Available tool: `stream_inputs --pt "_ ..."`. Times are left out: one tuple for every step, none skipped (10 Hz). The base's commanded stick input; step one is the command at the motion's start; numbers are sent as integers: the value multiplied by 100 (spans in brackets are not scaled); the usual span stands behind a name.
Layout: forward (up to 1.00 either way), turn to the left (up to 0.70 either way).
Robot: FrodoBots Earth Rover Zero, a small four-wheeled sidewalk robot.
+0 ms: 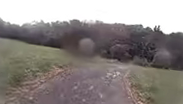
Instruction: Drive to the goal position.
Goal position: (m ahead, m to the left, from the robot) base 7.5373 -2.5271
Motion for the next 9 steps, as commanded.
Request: stream_inputs --pt "70 0" --pt "70 0" --pt "70 0" --pt "70 0" --pt "70 0" --pt "70 0" --pt "70 0" --pt "70 0" --pt "70 0"
